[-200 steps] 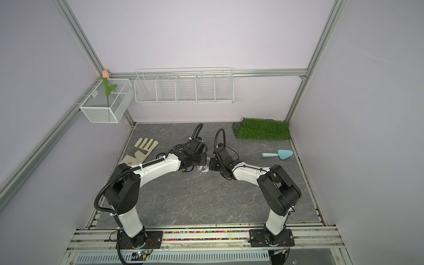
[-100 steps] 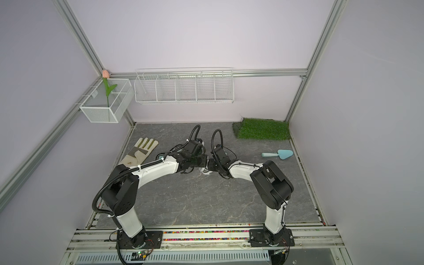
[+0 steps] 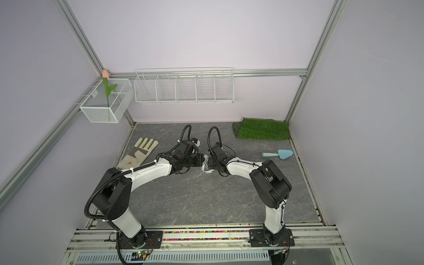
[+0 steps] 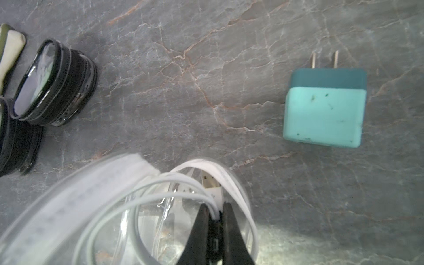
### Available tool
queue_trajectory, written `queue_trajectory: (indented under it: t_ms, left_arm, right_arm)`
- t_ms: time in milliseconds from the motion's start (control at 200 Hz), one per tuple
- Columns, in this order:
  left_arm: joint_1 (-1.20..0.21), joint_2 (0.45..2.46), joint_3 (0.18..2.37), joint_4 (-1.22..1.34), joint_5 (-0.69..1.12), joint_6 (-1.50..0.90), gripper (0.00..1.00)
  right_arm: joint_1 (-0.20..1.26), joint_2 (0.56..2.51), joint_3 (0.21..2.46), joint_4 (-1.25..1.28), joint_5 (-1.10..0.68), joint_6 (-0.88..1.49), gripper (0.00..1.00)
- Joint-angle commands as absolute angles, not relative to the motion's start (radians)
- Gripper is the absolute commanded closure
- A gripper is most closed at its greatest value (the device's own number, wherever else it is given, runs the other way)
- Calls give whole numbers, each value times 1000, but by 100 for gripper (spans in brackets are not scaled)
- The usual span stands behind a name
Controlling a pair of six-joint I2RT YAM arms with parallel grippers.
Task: Pack away charging kits
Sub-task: Place the charging cable in the storage bag.
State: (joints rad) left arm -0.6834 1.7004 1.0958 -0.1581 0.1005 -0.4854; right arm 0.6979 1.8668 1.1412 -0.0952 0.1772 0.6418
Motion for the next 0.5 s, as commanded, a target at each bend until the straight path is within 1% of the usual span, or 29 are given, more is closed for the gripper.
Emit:
queue_trajectory:
  t_ms: [0,60,130,220,275,315,350,450,495]
  left_arm:
    - [-693,1721,1128,-170,-27,-491,100]
    - [-693,1730,1140,-179,-52,-488,100]
    - [-693,1735,1144,-162,-17,-488,100]
    - [-693,1741,1139,-125,58,-495,100]
    - [-693,1746,1136,-110,92,-501,100]
    - [-695,1751,1134,-108,115,-503,100]
    - [-696,1755,1132,-99,129,-506,100]
    - [-703,1772,1123,-75,165,-520,100]
    - [-705,1779,1114,-52,182,-526,100]
  right_arm:
    - [709,1880,1146,-152,217,608,94]
    - [710,1877,1146,-167,222,604,94]
    - [709,1883,1150,-183,231,603,94]
    - [710,1896,1162,-194,244,605,91]
    - [710,1899,1169,-197,254,610,86]
    - [710,1898,1173,-188,255,612,85]
    - [710,1899,1180,-182,250,613,86]
    - [710,1918,1225,-182,222,613,92]
    - [709,1931,1244,-188,216,617,92]
